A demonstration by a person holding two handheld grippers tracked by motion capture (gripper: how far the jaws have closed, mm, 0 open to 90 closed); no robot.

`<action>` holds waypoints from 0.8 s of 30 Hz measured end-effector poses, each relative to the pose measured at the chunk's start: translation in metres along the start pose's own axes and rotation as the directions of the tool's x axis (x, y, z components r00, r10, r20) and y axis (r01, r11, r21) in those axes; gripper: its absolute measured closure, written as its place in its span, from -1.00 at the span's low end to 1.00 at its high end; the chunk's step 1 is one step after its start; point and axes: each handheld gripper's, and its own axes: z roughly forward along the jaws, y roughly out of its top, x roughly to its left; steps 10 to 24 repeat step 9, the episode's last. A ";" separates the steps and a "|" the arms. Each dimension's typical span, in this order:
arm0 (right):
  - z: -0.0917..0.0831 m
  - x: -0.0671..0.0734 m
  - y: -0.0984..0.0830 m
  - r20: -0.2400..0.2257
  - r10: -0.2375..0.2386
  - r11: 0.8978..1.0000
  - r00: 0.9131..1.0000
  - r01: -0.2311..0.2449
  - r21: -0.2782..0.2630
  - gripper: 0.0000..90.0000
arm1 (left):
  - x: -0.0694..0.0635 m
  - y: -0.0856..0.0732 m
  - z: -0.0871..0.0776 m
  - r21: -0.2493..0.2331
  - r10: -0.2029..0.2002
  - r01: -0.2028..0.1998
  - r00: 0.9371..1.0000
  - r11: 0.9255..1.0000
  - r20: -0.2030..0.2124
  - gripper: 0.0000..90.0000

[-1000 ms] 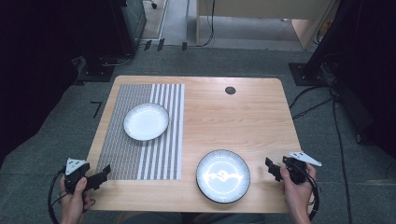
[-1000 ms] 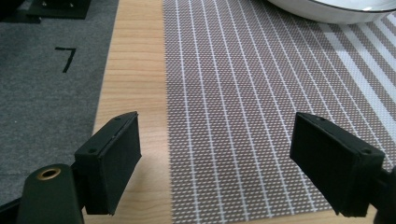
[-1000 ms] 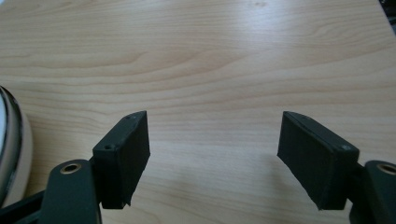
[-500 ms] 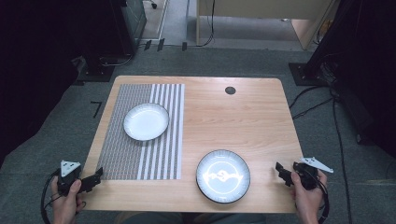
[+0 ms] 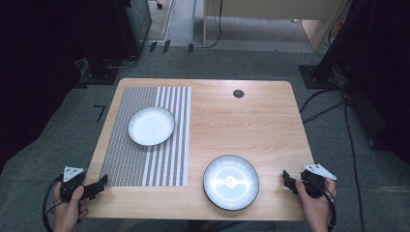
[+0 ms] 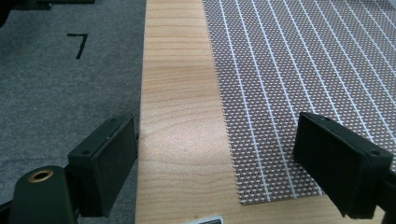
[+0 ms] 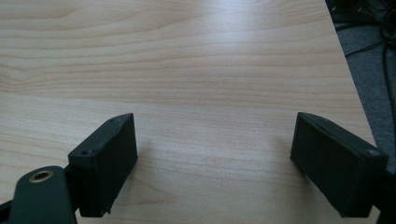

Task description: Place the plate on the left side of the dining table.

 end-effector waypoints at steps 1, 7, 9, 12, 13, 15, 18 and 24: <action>0.000 0.001 0.000 0.010 -0.009 1.000 1.000 0.009 0.004 -0.69 | 0.000 0.000 0.000 0.001 -0.004 0.004 1.000 1.000 0.003 -0.70; 0.001 0.003 0.000 0.016 -0.006 1.000 1.000 0.006 0.008 -0.70 | 0.004 0.000 0.001 0.014 -0.031 0.031 0.999 0.999 0.027 -0.70; 0.001 0.003 0.000 0.016 -0.005 1.000 1.000 0.005 0.008 -0.70 | 0.004 0.000 0.001 0.014 -0.033 0.033 0.999 0.999 0.028 -0.70; 0.001 0.003 0.000 0.016 -0.005 1.000 1.000 0.005 0.008 -0.70 | 0.004 0.000 0.001 0.014 -0.033 0.033 0.999 0.999 0.028 -0.70; 0.001 0.003 0.000 0.016 -0.005 1.000 1.000 0.005 0.008 -0.70 | 0.004 0.000 0.001 0.014 -0.033 0.033 0.999 0.999 0.028 -0.70; 0.001 0.003 0.000 0.016 -0.005 1.000 1.000 0.005 0.008 -0.70 | 0.004 0.000 0.001 0.014 -0.033 0.033 0.999 0.999 0.028 -0.70; 0.001 0.003 0.000 0.016 -0.005 1.000 1.000 0.005 0.008 -0.70 | 0.004 0.000 0.001 0.014 -0.033 0.033 0.999 0.999 0.028 -0.70; 0.001 0.003 0.000 0.016 -0.005 1.000 1.000 0.005 0.008 -0.70 | 0.004 0.000 0.001 0.014 -0.033 0.033 0.999 0.999 0.028 -0.70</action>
